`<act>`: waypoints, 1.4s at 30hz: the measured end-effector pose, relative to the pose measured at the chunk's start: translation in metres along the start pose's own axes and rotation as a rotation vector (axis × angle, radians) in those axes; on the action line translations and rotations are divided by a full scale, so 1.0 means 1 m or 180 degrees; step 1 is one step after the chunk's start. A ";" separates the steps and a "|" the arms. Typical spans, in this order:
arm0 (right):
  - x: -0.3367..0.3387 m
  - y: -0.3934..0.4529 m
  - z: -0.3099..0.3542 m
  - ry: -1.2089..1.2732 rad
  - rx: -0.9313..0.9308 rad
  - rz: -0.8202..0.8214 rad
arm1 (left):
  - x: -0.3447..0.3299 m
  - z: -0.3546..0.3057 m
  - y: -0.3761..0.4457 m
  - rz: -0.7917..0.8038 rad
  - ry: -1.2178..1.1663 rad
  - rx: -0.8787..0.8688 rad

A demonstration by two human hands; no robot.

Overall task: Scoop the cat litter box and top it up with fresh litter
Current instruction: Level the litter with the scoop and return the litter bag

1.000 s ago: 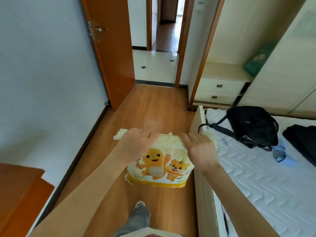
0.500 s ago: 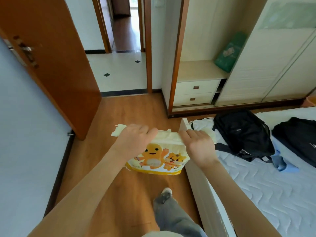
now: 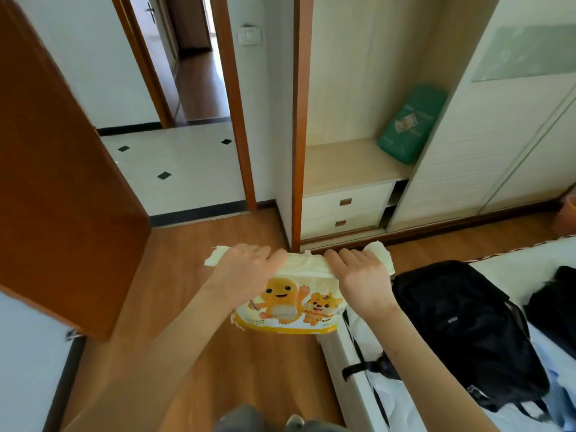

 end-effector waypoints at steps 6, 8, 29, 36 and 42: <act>-0.051 0.045 -0.083 -0.0078 -0.0258 0.0130 | -0.037 0.022 0.119 0.0175 0.0009 -0.0219; -0.072 0.061 -0.110 -0.0124 -0.0328 0.0124 | -0.048 0.031 0.158 0.0061 0.0039 -0.0348; -0.223 0.198 -0.380 -0.0755 -0.1111 0.1126 | -0.173 0.082 0.531 -0.0145 -0.0286 -0.1210; -0.265 0.224 -0.490 -0.0756 -0.0789 0.0925 | -0.204 0.064 0.634 -0.0122 -0.0178 -0.0912; -0.321 0.234 -0.582 -0.0369 -0.0405 0.1000 | -0.242 0.045 0.699 0.0234 -0.0027 -0.0511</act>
Point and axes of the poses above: each hand's wrist, its own y-axis towards the middle knuckle, its own x-axis out of the back of the hand, z = x × y, the point moved 1 cm from there along y, towards the middle knuckle, and after that the axes turned 14 degrees about x, right-handed, at the moved point
